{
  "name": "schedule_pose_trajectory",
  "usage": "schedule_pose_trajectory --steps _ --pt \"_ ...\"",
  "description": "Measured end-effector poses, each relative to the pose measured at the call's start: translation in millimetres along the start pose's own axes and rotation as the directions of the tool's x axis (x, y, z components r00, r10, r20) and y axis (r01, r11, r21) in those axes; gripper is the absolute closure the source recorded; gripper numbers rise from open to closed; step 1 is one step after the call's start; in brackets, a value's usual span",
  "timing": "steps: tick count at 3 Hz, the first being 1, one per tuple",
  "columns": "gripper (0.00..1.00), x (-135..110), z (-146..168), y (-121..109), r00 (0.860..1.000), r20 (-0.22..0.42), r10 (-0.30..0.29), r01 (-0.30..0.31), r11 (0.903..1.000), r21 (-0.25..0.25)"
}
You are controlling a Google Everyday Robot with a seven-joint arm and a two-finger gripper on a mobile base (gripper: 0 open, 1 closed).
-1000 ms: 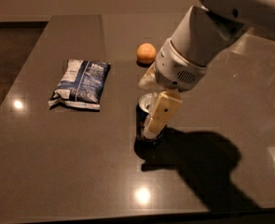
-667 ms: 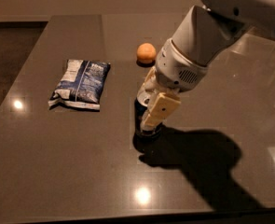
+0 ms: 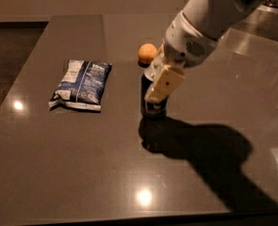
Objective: Move pepsi can near blue chip bag
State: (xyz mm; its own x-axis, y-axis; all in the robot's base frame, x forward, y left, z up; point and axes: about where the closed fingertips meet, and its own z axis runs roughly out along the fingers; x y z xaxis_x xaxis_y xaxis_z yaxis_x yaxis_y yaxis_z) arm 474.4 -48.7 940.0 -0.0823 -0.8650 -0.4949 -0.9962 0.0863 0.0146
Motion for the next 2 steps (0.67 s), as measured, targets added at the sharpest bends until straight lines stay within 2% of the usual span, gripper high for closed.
schedule_pose_trajectory --steps 1,2 --pt "1.0 -8.7 -17.5 -59.7 0.992 0.016 0.122 -0.123 0.9874 0.099" --pt "1.0 -11.1 -16.8 -97.1 0.985 0.023 0.17 -0.171 0.9745 0.145"
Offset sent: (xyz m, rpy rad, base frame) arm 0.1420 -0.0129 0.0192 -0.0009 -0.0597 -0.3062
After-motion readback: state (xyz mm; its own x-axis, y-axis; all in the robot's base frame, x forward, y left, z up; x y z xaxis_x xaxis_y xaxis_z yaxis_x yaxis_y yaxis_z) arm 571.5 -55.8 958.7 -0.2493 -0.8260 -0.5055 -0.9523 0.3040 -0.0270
